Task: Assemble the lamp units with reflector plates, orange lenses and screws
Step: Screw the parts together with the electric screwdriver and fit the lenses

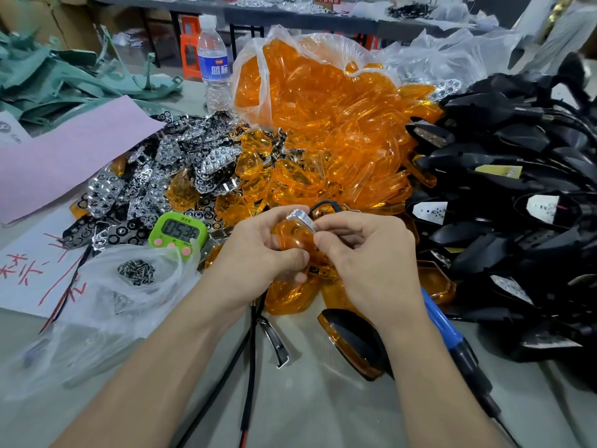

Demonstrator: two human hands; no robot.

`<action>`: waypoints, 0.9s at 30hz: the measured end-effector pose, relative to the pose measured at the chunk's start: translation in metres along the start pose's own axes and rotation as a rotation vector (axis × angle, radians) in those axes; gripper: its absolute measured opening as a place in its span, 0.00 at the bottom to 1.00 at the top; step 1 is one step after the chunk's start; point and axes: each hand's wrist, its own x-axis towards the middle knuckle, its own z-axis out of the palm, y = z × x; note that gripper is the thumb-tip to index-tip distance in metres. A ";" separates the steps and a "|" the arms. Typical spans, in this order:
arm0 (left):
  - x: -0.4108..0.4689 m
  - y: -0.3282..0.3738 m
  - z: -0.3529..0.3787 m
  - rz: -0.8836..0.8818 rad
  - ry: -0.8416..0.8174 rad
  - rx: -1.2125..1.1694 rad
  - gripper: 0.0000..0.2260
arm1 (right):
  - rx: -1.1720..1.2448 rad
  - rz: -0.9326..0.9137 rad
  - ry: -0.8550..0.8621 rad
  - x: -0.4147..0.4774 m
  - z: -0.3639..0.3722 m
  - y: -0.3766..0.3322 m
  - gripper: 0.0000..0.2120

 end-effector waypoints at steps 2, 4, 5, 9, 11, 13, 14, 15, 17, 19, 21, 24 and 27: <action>-0.001 0.000 0.002 -0.005 0.012 0.013 0.27 | -0.046 0.007 -0.010 -0.001 0.002 0.000 0.06; -0.002 -0.001 0.004 -0.005 0.024 -0.002 0.26 | -0.108 0.005 -0.016 -0.001 0.004 -0.002 0.05; -0.003 -0.002 0.006 -0.004 0.032 -0.014 0.25 | -0.131 0.000 -0.012 -0.002 0.005 -0.003 0.04; -0.005 0.000 0.009 -0.001 0.071 -0.079 0.23 | -0.119 0.015 0.009 -0.001 0.007 -0.006 0.05; -0.007 0.001 0.012 0.003 0.085 -0.095 0.23 | -0.100 0.029 0.012 -0.001 0.007 -0.007 0.04; -0.008 0.002 0.014 -0.002 0.095 -0.136 0.23 | -0.072 0.041 0.017 -0.002 0.006 -0.006 0.05; -0.008 0.004 0.016 -0.010 0.097 -0.166 0.21 | -0.057 0.052 0.017 -0.002 0.006 -0.006 0.05; -0.009 0.006 0.016 -0.015 0.104 -0.194 0.19 | -0.040 0.065 0.007 -0.001 0.006 -0.006 0.06; -0.010 0.011 0.017 0.010 0.134 -0.229 0.17 | 0.096 0.111 -0.052 -0.002 0.006 -0.007 0.08; -0.010 0.015 0.016 0.072 0.139 -0.263 0.12 | 0.337 0.145 -0.139 -0.003 0.007 -0.011 0.10; -0.010 0.018 0.013 0.146 0.085 -0.281 0.11 | 0.468 0.098 -0.149 -0.005 0.008 -0.012 0.11; -0.012 0.023 0.013 0.221 0.038 -0.267 0.10 | 0.537 -0.025 -0.049 -0.008 0.009 -0.015 0.10; -0.016 0.025 0.013 0.286 0.029 -0.216 0.14 | 0.618 -0.009 -0.011 -0.011 0.006 -0.017 0.10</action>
